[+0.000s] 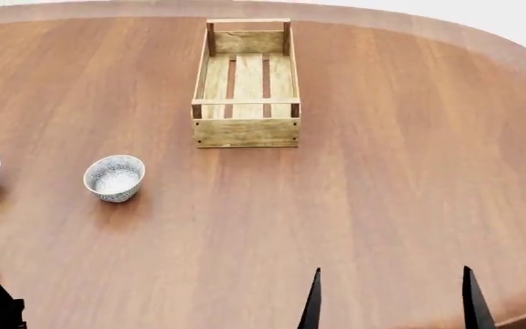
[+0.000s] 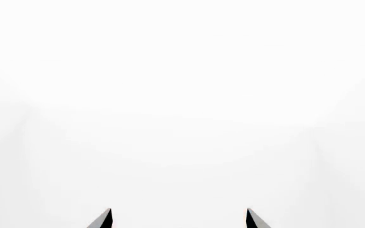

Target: Stack the right bowl on the left bowl and place them in the tray.

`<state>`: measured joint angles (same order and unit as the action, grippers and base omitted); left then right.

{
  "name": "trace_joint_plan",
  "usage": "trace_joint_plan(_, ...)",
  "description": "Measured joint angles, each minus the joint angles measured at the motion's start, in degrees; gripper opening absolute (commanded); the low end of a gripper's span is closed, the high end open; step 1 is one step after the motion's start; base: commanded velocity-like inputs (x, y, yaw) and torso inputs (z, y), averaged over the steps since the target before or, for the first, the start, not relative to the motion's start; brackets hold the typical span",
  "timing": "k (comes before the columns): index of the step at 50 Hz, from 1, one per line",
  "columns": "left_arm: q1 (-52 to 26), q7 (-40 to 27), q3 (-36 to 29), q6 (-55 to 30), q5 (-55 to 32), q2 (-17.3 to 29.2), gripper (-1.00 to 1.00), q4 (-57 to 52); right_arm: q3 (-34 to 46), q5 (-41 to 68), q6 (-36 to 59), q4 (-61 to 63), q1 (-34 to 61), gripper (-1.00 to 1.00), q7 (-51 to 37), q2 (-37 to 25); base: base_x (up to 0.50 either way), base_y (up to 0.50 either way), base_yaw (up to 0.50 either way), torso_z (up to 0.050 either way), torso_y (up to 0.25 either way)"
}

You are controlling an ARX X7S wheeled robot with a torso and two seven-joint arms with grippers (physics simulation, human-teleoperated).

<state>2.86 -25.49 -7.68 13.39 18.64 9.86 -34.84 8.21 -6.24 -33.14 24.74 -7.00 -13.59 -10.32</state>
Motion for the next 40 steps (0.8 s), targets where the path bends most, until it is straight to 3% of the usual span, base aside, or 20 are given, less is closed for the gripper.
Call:
trace_joint_plan(26,0.3,-1.2,-1.1,-0.5,0.5,1.3,1.0,-0.6,0.8,-6.0,1.4,0.2,0.0,1.0,-1.7,-0.5,0.5,0.12,0.0,0.0,0.0)
trace_joint_plan(40,0.3,-1.7,-1.8,-0.7,0.7,1.9,1.0,-0.7,0.5,-2.7,1.7,0.4,0.0,1.0,-3.0,-1.0,0.5,-0.09,0.0,0.0,0.0)
